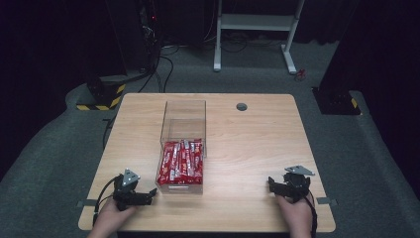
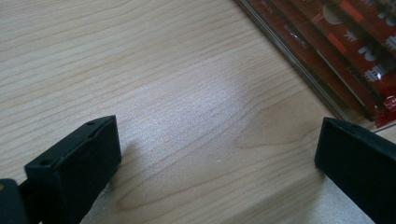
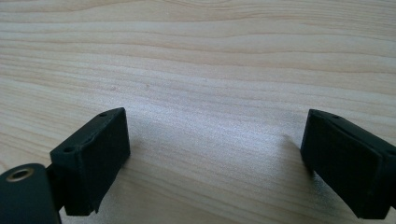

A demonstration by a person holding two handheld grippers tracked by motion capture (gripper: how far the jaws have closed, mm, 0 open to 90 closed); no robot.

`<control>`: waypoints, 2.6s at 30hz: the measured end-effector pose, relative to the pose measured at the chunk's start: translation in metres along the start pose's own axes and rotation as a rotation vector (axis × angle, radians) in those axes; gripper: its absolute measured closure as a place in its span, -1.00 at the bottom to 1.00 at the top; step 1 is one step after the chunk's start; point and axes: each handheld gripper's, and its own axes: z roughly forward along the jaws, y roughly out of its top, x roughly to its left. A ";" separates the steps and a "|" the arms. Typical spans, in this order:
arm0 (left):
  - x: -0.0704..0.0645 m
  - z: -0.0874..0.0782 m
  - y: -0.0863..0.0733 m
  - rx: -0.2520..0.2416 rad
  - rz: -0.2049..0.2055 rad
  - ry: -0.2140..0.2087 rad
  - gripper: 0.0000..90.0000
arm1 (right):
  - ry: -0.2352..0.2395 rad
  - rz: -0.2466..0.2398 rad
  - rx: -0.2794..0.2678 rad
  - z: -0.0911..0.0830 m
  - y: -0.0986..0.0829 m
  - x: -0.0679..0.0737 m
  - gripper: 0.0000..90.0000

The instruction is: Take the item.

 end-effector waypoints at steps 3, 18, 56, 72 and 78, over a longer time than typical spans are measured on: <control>0.000 0.000 0.000 0.000 0.000 0.000 -0.99 | 0.011 -0.007 0.001 -0.001 -0.001 0.001 -0.82; 0.000 0.000 0.000 0.001 -0.001 -0.002 -0.99 | 0.025 -0.023 0.000 -0.002 -0.002 0.002 -0.81; 0.000 0.000 0.000 0.000 0.001 -0.002 -0.99 | 0.066 -0.045 -0.040 -0.010 -0.001 0.003 -0.70; 0.000 0.000 0.000 0.001 0.000 -0.002 -0.99 | 0.106 -0.078 -0.059 -0.011 0.001 0.018 -0.64; 0.000 0.000 0.000 0.000 0.000 -0.002 -0.99 | 0.124 -0.099 -0.051 -0.010 0.001 0.026 -0.64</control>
